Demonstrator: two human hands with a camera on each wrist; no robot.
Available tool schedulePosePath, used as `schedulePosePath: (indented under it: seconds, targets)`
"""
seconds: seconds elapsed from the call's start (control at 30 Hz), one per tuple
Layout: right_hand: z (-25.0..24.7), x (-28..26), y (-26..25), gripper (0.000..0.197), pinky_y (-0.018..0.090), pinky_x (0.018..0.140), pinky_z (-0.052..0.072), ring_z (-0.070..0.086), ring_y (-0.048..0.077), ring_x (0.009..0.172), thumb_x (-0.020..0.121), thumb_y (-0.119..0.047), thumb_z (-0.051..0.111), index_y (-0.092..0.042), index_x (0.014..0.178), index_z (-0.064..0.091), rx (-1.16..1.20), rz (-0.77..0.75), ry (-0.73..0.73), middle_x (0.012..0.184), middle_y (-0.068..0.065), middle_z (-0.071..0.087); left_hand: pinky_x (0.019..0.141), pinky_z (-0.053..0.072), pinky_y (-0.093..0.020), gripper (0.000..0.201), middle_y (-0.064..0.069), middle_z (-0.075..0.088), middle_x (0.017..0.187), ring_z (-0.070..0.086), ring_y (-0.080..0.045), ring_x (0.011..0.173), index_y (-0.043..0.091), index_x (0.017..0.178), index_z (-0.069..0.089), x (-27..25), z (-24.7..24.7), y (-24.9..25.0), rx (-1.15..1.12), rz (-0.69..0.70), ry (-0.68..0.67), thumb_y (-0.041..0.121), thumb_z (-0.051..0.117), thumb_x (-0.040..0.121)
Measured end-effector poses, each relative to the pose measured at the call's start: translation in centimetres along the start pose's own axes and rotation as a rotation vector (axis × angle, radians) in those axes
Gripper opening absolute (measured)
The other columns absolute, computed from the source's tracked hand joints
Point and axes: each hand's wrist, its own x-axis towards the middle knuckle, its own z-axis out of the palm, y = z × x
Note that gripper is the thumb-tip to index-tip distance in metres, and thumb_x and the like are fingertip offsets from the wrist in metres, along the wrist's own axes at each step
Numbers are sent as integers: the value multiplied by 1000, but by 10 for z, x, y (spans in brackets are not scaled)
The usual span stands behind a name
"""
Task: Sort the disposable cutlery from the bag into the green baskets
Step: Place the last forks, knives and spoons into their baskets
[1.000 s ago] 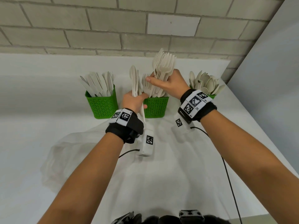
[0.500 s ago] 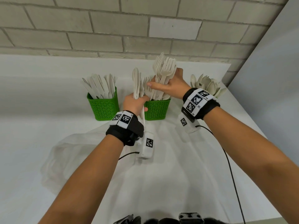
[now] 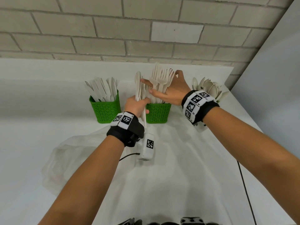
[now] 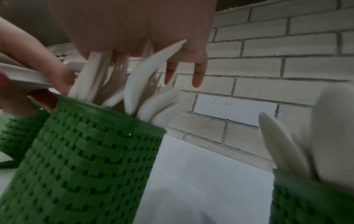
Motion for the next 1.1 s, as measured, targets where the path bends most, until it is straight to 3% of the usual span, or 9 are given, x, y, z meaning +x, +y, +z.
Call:
schedulePosePath:
  seconds: [0.13,0.23,0.4,0.53,0.63,0.73,0.87,1.0,1.1]
  targets:
    - [0,0,-3,89,50,107,19,19,27,136,79,-74,42,-28,149,11,125,258,31,149,5,31,80,55,-44,16,-6,64,87,61,-18,64,9,97,62,1,1,-1,-7,5,5,11,64,81]
    - [-6,1,-7,130,49,111,20,18,26,139,59,-68,72,-20,149,-9,421,369,141,149,7,26,81,56,-43,16,-5,65,93,62,-17,66,12,99,61,1,2,-1,1,18,9,14,63,83]
    - [-1,-4,-10,131,55,103,37,35,32,132,51,-48,87,-26,149,3,747,127,600,144,16,27,70,54,-35,15,-3,62,83,59,-17,57,11,97,60,0,2,-2,-2,0,17,13,63,83]
    - [-3,6,-8,100,41,114,28,20,15,141,73,-38,78,-47,144,8,531,-232,891,148,0,21,81,55,-47,13,-7,64,83,61,-20,62,8,94,61,-1,3,-1,-30,-11,19,10,64,82]
    - [-3,14,-10,55,42,106,37,41,25,131,82,-24,70,-17,132,49,259,-312,870,137,15,49,82,55,-48,16,-7,63,81,62,-22,65,7,96,62,0,3,-3,-35,-14,12,11,64,81]
    - [2,12,-12,33,40,103,40,60,26,114,85,-22,65,-4,112,66,213,-235,816,117,13,66,77,55,-40,15,-7,61,85,61,-20,63,8,97,59,2,1,-4,-30,-24,-3,13,64,83]
    - [6,-2,-12,28,36,108,33,61,20,113,91,-20,53,-8,109,69,260,-173,682,118,8,67,55,51,-24,18,-6,59,84,58,-16,59,7,101,57,3,-1,-3,-65,-55,-16,12,64,84]
    - [-5,-12,-8,35,35,112,31,46,18,130,95,-26,48,-8,121,62,603,-73,487,130,8,58,40,45,-17,17,-6,59,81,56,-14,48,4,98,57,3,-1,-4,-144,-120,2,10,65,84]
    - [-7,-10,-14,48,41,113,19,28,22,138,95,-34,39,-8,132,52,403,-105,487,142,13,46,41,44,-18,11,-6,60,78,54,-9,37,5,90,58,3,0,-4,-170,-140,15,10,65,83]
